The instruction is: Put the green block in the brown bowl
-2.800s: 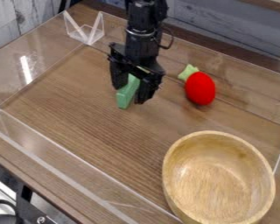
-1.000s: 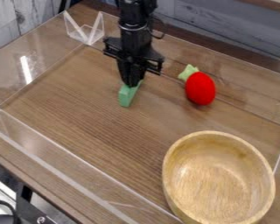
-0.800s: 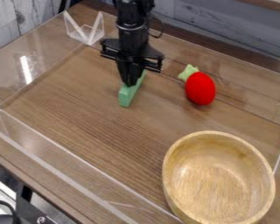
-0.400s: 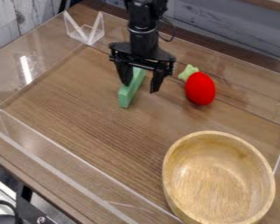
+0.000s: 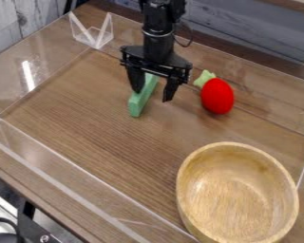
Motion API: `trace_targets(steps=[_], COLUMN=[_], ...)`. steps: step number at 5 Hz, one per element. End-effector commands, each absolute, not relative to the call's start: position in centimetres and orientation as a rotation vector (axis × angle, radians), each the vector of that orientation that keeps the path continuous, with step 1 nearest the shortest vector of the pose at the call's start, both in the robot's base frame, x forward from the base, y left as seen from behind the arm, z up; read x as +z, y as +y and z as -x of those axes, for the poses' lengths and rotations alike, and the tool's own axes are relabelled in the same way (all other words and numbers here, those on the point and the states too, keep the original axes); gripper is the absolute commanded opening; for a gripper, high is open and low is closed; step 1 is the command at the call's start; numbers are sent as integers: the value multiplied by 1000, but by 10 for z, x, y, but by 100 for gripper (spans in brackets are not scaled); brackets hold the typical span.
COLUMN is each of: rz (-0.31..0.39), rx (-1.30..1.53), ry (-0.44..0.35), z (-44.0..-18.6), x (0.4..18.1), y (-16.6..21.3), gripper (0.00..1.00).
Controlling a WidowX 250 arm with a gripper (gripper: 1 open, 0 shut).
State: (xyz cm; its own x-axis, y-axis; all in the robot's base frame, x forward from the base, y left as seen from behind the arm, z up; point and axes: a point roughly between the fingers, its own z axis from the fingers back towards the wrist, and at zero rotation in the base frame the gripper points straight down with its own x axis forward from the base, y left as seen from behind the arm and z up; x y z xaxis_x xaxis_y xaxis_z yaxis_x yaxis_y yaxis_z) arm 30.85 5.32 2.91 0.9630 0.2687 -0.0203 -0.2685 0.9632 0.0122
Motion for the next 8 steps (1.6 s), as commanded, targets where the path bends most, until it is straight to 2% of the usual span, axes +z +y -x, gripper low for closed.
trace_targets(steps=[1, 2, 5, 6, 8], rz=[-12, -9, 24, 56, 155], rx=[340, 349, 273, 239, 426], ry=[168, 167, 164, 151, 83], z=[-282, -281, -275, -276, -290], x=[-15, 0, 35, 58, 102], y=[76, 85, 95, 92, 95], gripper=[100, 0, 0, 0, 0])
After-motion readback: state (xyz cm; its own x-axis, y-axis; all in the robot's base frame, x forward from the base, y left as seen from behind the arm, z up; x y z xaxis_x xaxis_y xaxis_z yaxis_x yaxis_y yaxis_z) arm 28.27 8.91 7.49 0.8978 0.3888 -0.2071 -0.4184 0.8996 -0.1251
